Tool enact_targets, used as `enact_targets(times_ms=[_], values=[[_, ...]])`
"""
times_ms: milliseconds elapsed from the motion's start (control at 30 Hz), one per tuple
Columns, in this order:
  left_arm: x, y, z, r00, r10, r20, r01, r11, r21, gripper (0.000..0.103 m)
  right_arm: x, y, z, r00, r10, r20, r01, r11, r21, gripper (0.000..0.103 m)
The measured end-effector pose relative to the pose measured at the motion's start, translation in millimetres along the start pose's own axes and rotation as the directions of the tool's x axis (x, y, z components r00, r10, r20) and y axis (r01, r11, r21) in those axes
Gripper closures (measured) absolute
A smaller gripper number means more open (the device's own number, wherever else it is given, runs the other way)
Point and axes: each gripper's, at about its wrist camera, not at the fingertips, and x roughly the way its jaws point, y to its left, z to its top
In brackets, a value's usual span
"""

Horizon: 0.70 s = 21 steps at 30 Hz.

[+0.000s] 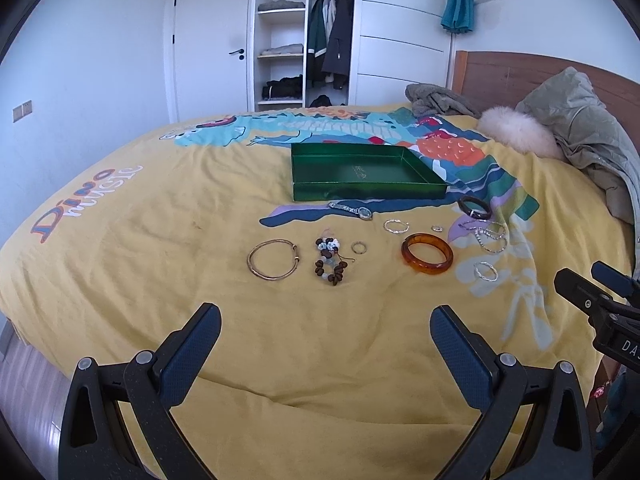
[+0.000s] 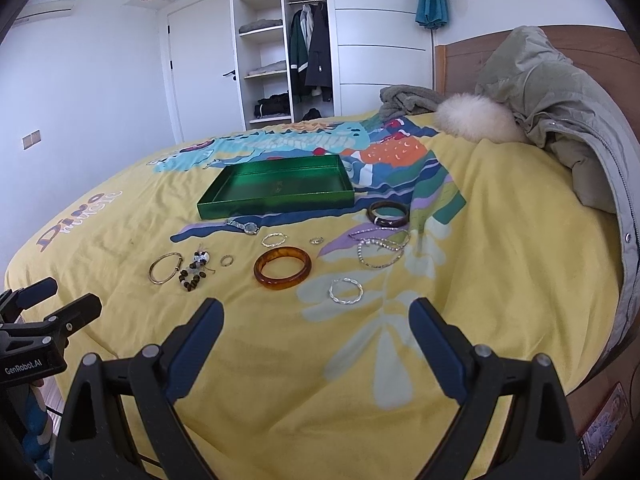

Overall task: Organize jewelry
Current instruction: 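Move both tools toward the jewelry laid out on the duvet, then grasp the amber bangle with the left tool while the right tool grasps the twisted silver hoop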

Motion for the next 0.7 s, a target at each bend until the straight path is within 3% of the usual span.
enact_targets(times_ms=[167,433,600,700], values=[[6,-4,2,0.999,-0.035,-0.02,0.035,0.999,0.005,0.003,6,-5,1,1.0,0.02,-0.013,-0.02,1.0,0.004,0.01],[25,-23,13,0.989,-0.125,-0.08,0.126,0.992,0.015,0.02,22,-23,4,0.996,0.076,-0.04,-0.075,0.997,0.012,0.013],[44,-37,22,0.979,-0.16,-0.125,0.163,0.987,0.016,0.027,42,-38,11,0.99,0.124,-0.072,-0.124,0.992,0.0,0.034],[57,-47,27,0.973,-0.173,-0.153,0.179,0.984,0.021,0.03,61,-46,13,0.981,0.159,-0.113,-0.161,0.987,-0.007,0.039]])
